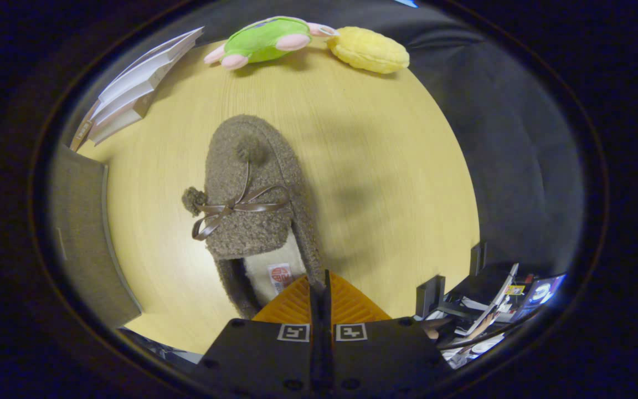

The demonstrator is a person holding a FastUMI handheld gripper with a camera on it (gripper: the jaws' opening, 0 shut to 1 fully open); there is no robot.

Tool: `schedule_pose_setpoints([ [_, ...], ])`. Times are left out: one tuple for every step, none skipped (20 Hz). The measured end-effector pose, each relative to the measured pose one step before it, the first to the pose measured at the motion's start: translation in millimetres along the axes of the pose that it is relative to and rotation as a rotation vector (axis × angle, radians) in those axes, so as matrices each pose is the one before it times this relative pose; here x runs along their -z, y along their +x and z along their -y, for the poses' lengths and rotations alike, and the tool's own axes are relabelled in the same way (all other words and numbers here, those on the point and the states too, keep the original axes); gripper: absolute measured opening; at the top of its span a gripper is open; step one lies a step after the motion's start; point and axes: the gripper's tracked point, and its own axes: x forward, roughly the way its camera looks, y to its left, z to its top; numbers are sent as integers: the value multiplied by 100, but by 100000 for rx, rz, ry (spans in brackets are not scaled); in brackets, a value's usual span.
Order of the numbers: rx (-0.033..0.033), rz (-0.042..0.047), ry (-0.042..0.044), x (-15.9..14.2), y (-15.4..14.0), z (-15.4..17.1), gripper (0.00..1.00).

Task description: Open the storage box then place both shoes into the box .Put the left shoe in first, then the right shoe, with the right side of both shoes facing outward in a uniform manner.

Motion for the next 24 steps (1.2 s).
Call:
schedule_pose_setpoints([
  [1394, 337, -273, 18, -446, 2, 3],
  [1840, 240, -928, 18, -472, 38, 3],
  [1873, 171, -1119, -14, -470, 10, 3],
  [1685, 33, -700, 169, -452, 0, 3],
  [1282, 312, -442, 91, -548, -56, 3],
  [1120, 364, -195, -10, -612, -29, 3],
  [1172, 350, -196, 12, -682, 41, 3],
  [1243, 621, -22, -82, -861, 58, 3],
  [1085, 737, 193, -115, -977, 7, 3],
  [1144, 683, 378, -79, -1019, 12, 3],
  [1167, 951, 409, -153, -1073, 102, 3],
  [971, 1244, 140, -347, -1244, -65, 3],
  [936, 1098, 130, -279, -1255, -85, 3],
  [927, 1318, 7, -393, -1239, -96, 3],
  [729, 1181, -88, -371, -1290, -144, 3],
  [641, 935, -76, -377, -1317, -199, 3],
  [648, 1074, -110, -383, -1359, -294, 4],
  [543, 1376, -448, -487, -1379, -410, 3],
  [1075, 1018, -136, -358, -1311, -237, 4],
  [616, 906, -201, -347, -1377, -382, 3],
  [478, 559, 59, -226, -1175, -407, 3],
  [205, 646, 242, -251, -1397, -458, 3],
  [134, 804, 800, -418, -1375, -565, 3],
  [65, 1007, 974, -435, -1323, -514, 3],
])
